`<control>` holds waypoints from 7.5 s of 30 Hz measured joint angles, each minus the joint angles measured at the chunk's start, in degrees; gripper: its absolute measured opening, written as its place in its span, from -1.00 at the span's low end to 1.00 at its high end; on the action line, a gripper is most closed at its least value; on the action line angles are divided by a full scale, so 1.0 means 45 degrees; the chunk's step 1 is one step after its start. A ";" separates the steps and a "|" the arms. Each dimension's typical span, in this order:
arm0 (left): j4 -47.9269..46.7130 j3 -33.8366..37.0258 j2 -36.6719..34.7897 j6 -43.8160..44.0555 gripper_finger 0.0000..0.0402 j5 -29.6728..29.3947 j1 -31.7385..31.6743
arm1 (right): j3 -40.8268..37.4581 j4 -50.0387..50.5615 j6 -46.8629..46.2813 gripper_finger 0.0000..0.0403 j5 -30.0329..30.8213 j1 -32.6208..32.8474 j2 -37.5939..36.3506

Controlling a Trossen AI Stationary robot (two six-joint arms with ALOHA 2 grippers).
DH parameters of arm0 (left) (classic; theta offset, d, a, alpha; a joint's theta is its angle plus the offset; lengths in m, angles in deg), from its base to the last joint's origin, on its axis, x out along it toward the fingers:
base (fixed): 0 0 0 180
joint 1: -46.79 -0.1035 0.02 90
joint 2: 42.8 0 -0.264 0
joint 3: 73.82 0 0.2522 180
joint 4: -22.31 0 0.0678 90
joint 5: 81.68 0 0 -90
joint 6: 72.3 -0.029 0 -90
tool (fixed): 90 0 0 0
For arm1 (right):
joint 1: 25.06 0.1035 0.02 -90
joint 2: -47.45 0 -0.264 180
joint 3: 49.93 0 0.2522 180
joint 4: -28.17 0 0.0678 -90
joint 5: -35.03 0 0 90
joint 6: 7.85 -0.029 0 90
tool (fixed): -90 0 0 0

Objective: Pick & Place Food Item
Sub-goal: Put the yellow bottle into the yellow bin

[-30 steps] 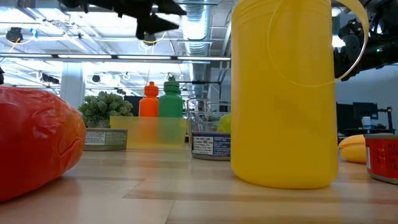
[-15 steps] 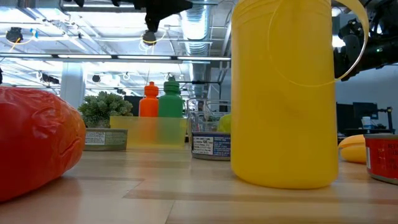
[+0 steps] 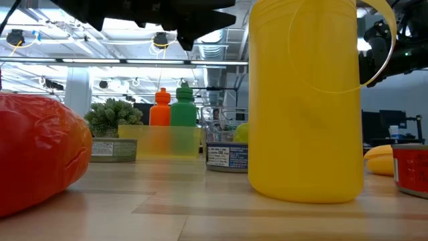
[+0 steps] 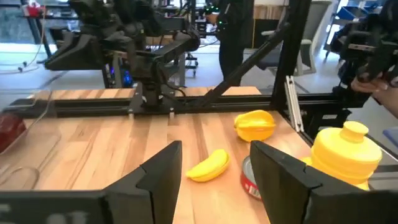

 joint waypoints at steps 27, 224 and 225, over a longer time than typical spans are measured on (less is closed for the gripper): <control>0.2477 -0.0005 0.0332 -0.0669 0.42 0.0935 0.0830 | 0.0000 -0.0034 -0.0099 -0.84 -0.0003 -0.0004 0.0001; -0.2545 0.5557 -0.7503 0.0710 -0.71 -0.8144 -0.5451 | 0.0005 0.0547 -0.0641 -0.84 -0.0023 0.0005 0.0010; -0.2547 0.5557 -0.7503 0.0738 -0.71 -0.7775 -0.5654 | 0.0005 0.0532 -0.0623 -0.84 -0.0018 0.0007 0.0010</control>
